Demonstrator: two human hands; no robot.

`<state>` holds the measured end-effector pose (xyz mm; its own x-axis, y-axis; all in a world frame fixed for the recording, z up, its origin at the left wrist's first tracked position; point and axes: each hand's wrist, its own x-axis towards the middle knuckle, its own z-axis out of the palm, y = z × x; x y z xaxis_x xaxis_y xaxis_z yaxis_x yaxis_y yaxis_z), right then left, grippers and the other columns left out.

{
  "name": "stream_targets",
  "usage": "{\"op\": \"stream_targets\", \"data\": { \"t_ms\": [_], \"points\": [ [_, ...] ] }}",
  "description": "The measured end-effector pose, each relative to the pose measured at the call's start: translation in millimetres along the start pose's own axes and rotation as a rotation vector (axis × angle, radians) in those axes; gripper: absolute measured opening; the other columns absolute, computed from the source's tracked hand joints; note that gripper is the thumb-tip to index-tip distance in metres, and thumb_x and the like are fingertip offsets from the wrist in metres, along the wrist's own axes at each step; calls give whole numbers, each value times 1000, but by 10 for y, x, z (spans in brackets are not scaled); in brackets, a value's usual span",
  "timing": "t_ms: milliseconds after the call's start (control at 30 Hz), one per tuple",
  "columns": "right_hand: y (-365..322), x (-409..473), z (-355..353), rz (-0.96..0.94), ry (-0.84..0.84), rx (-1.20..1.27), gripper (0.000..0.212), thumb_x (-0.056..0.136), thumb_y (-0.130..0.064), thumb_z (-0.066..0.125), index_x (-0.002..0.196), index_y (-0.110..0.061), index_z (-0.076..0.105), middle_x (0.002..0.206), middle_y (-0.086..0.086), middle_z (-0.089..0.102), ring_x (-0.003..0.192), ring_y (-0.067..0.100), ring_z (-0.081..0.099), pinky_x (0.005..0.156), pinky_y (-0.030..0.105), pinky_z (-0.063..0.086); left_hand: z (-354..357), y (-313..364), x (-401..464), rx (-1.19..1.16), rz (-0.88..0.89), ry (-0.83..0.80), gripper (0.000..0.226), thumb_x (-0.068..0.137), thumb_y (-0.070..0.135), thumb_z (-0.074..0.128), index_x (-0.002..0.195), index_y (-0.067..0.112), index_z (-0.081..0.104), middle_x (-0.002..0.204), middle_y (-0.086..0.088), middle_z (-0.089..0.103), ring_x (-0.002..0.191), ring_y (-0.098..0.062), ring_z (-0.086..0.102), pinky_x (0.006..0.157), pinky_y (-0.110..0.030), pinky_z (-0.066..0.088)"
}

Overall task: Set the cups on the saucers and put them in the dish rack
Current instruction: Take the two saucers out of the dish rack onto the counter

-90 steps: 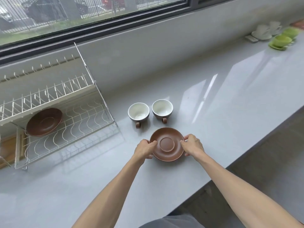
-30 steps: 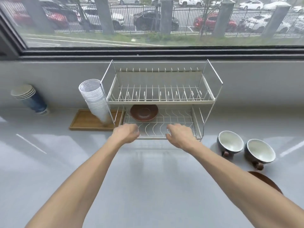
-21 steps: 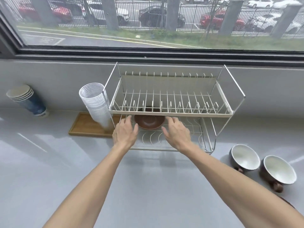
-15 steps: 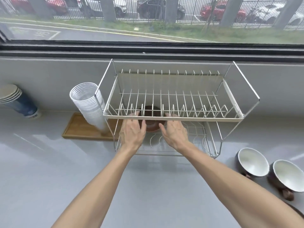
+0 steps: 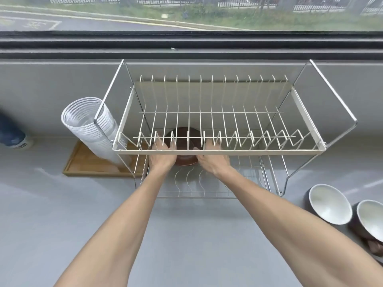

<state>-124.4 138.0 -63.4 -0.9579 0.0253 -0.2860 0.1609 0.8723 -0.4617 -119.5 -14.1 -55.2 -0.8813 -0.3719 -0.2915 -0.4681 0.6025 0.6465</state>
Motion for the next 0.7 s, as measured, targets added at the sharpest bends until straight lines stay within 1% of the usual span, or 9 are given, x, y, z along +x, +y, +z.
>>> {"op": "stream_targets", "data": {
  "t_ms": [100,167,233,300,367,433,567,633,700],
  "points": [
    [7,34,-12,-43,-215,-89,52,107,-38,33,148,-7,42,148,21,48,136,39,46,109,46,36,35,-29,21,-51,-2,-10,64,102,44,42,154,8,30,149,-19,48,138,-40,45,111,-45,37],
    [-13,31,-51,-45,-309,-95,51,109,-34,29,152,-7,38,155,20,40,143,36,38,115,45,28,32,-28,26,-67,-10,-13,62,102,44,44,152,9,32,147,-19,50,136,-41,47,109,-44,38],
    [-32,29,-50,-39,-333,-73,54,109,-36,28,154,-7,34,159,18,34,146,35,33,117,45,25,27,-34,35,-83,-14,-16,65,101,46,45,153,8,31,148,-19,49,136,-41,47,110,-46,40],
    [-29,26,-7,-54,-227,-1,60,103,-46,35,151,-9,34,151,23,44,138,40,44,113,48,36,29,-47,21,-108,-21,-18,69,100,49,45,155,10,29,151,-18,48,137,-40,46,112,-47,39],
    [-28,-23,8,-55,-67,104,67,95,-56,41,145,-11,36,132,26,58,117,44,60,98,49,52,28,-47,-24,-120,-33,-26,73,98,52,45,158,16,23,155,-15,43,141,-40,43,113,-47,37],
    [-21,-83,13,-45,-41,144,68,95,-58,43,145,-13,33,131,22,58,114,43,60,96,47,52,15,-36,-73,-135,-47,-32,75,97,53,47,158,20,21,158,-13,41,142,-39,42,113,-45,36],
    [23,-205,-62,-33,-31,181,70,95,-51,49,152,-19,25,134,21,60,122,46,58,102,47,48,-37,-11,-187,-191,-48,-17,76,87,56,56,150,20,35,149,-13,51,134,-40,50,110,-47,43],
    [63,-273,-95,-42,-18,193,68,93,-45,54,152,-21,28,130,18,64,120,44,59,101,48,49,-66,-5,-260,-191,-48,-19,81,82,61,57,148,18,39,146,-14,53,132,-39,52,109,-48,44],
    [78,-357,-131,-32,-10,184,65,93,-44,54,150,-21,33,135,18,59,121,44,58,101,46,49,-95,-4,-331,-158,-68,-20,87,75,68,54,143,14,46,137,-18,61,124,-40,58,105,-49,49]
  ]
}}
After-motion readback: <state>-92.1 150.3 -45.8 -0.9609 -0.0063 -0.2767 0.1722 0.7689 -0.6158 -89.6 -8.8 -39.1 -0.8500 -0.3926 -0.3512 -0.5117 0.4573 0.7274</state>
